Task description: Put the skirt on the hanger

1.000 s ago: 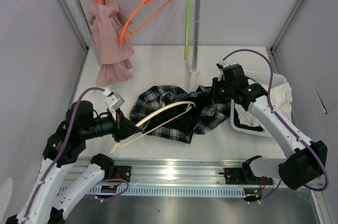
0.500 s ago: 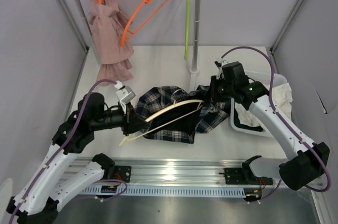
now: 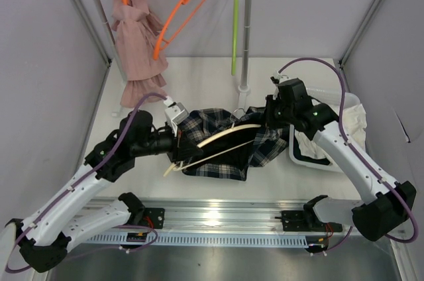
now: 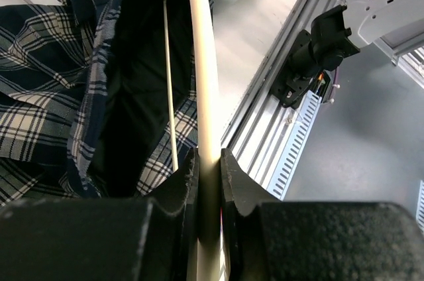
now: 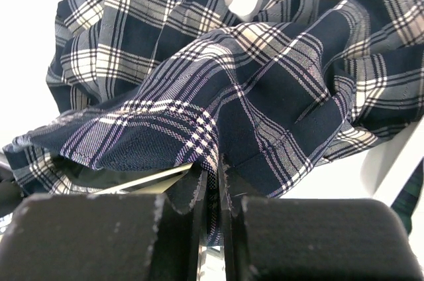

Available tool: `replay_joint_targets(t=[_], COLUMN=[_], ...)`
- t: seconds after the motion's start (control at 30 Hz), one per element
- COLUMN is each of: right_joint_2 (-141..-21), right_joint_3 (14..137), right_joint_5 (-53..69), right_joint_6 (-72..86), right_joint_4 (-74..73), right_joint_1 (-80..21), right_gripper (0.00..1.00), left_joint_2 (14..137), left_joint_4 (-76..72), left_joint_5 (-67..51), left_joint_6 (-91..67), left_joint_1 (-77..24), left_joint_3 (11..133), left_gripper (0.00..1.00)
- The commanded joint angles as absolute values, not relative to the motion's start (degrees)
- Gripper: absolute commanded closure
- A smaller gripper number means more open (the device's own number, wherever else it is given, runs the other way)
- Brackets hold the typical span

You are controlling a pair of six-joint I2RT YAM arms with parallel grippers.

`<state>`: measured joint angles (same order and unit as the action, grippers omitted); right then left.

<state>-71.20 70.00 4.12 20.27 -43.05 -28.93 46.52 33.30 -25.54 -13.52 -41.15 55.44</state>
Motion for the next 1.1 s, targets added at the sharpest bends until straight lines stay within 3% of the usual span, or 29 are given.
replay_joint_targets(t=[0.0, 0.6, 1.07], right_joint_2=[-67.3, -67.8, -68.9], right_joint_3=[73.4, 79.6, 75.4], right_joint_5=[8.3, 4.0, 2.4], right_joint_6=[21.7, 22.8, 23.9], right_joint_4=[-43.0, -46.7, -43.3], right_joint_1=[-31.1, -36.0, -37.8], right_gripper=[0.98, 0.98, 0.98], left_joint_2=[48.6, 48.4, 47.1], left_joint_4=[25.0, 35.0, 16.7], left_joint_5=[-20.7, -11.3, -25.3], left_joint_6=[-14.2, -9.2, -14.8], left_joint_1=[-41.2, -41.3, -41.4], left_joint_3=[54.9, 59.1, 49.5], left_gripper=[1.0, 1.0, 1.0])
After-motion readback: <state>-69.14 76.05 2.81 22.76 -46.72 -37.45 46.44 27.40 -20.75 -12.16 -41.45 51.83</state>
